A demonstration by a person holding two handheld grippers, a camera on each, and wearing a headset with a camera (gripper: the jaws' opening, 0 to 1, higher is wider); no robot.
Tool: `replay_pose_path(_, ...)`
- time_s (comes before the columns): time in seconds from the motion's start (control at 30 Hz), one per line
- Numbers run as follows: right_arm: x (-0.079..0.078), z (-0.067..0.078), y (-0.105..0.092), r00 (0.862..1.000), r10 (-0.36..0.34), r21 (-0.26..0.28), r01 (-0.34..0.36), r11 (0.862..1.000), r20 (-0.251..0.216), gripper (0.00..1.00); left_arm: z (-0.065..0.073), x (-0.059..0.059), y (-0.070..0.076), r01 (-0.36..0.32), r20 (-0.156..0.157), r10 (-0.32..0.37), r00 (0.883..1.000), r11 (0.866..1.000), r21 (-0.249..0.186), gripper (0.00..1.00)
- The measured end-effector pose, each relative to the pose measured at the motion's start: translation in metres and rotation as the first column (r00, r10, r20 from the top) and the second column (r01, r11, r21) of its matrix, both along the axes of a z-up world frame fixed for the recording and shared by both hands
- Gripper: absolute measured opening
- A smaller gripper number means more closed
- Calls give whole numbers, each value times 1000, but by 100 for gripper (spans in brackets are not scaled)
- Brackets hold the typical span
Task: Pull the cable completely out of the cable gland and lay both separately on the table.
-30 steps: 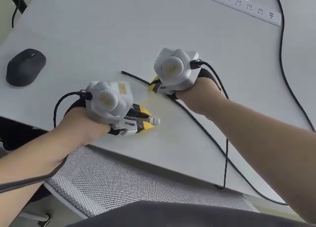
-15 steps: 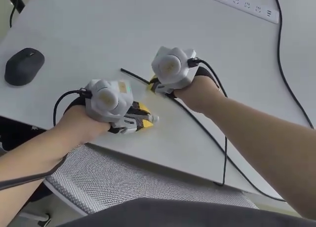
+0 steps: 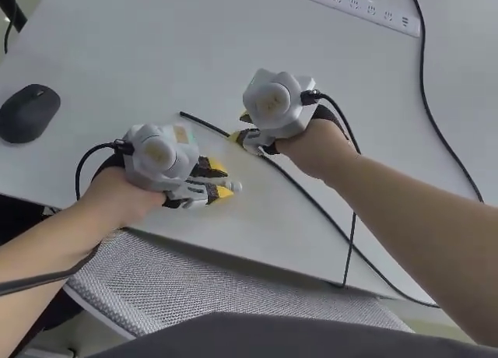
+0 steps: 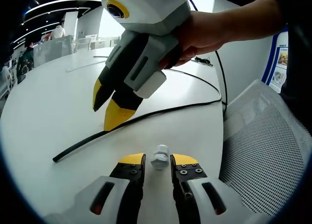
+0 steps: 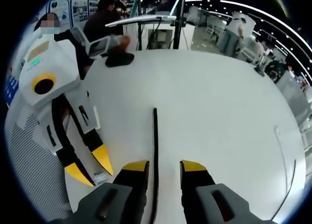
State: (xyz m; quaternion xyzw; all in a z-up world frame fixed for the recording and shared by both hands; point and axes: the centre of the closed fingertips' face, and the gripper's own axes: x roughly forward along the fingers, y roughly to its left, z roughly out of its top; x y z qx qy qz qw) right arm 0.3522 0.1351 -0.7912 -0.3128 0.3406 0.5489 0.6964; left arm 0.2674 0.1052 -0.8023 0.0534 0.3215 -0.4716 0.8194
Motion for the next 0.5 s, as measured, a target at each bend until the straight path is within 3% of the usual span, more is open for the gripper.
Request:
replay_pose_path(0.27,2,26,-18,996,-89,66,90,994,-9,28,8,-2,-3,5,11,-5,1000,1000,-6,26)
replay_pose_path(0.5,-3,57,-34,986,-166,153,166,974,-16,35,20,-3,-3,1,10,0,1000,1000,-19,31)
